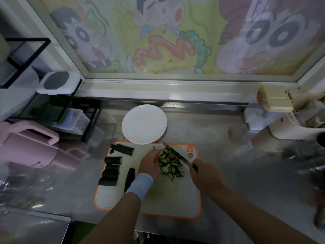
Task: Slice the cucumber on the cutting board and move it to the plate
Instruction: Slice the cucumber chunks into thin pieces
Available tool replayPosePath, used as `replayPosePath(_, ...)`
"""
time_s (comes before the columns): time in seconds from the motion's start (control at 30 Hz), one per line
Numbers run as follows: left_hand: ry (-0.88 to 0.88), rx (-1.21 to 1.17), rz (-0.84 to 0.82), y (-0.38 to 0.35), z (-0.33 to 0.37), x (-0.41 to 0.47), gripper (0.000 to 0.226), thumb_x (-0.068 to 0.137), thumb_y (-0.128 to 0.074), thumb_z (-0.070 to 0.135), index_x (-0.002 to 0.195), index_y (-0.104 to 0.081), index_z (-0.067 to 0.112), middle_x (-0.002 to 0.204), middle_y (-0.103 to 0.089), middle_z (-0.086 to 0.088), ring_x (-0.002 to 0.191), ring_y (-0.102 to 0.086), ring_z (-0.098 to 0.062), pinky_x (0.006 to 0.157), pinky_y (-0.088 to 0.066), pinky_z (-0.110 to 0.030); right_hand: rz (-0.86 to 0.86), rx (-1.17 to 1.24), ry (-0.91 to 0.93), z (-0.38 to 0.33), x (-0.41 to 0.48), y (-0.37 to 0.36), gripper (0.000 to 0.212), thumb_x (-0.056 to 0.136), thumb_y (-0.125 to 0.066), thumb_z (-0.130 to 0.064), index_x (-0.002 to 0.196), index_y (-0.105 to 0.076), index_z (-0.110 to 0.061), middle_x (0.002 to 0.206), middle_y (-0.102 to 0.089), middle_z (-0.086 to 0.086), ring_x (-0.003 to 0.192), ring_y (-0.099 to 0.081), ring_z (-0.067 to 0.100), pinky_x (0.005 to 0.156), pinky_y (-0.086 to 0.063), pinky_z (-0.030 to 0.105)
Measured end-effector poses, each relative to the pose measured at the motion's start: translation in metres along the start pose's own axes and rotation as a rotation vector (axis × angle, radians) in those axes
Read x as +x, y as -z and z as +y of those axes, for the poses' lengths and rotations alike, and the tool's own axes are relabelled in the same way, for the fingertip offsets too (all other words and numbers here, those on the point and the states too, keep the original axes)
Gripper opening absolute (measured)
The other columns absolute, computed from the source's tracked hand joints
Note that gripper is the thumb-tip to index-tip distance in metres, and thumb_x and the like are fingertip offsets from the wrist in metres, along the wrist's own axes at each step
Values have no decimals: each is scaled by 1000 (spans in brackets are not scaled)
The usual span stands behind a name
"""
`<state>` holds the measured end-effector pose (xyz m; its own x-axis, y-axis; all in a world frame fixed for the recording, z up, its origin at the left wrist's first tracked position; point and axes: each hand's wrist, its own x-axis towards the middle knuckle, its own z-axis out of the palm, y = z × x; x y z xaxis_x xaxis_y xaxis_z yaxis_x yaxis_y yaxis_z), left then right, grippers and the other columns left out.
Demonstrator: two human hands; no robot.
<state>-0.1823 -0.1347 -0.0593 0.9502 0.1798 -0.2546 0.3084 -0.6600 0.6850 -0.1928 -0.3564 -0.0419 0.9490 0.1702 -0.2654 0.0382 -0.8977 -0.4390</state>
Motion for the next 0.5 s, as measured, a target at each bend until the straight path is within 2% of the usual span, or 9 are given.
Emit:
replayPosePath(0.1, 83, -47, 179, 10, -9, -4, 33, 92, -43, 2, 118, -60, 13, 123, -57, -6, 116, -52, -23, 95, -35, -22, 37, 22, 51, -9, -3, 5, 19, 93, -44, -41, 79, -39, -29, 61, -47, -6, 56, -48, 19, 52, -37, 30)
replayPosePath(0.27, 210, -43, 312, 34, -19, -8, 34, 90, -41, -1, 112, -62, 13, 121, -58, -8, 112, -53, -26, 98, -39, -30, -68, 37, 158, -36, -12, -2, 19, 92, -46, -39, 86, -54, -23, 71, -57, -1, 64, -55, 22, 51, -32, 29)
replayPosePath(0.4, 292, 14, 270, 48, -30, -10, 37, 87, -42, -2, 114, -62, 14, 125, -54, -8, 113, -53, -28, 97, -40, -32, -188, 7, 153, -50, -21, -19, 22, 93, -43, -37, 91, -58, -20, 87, -63, 1, 77, -58, 23, 58, -34, 28)
replayPosePath(0.5, 218, 153, 183, 49, -44, -19, 35, 87, -45, 3, 115, -62, 15, 124, -53, -9, 115, -49, -28, 97, -41, -34, -130, -33, 129, -46, -24, -30, 21, 95, -43, -36, 94, -58, -21, 87, -65, 3, 78, -60, 24, 58, -33, 28)
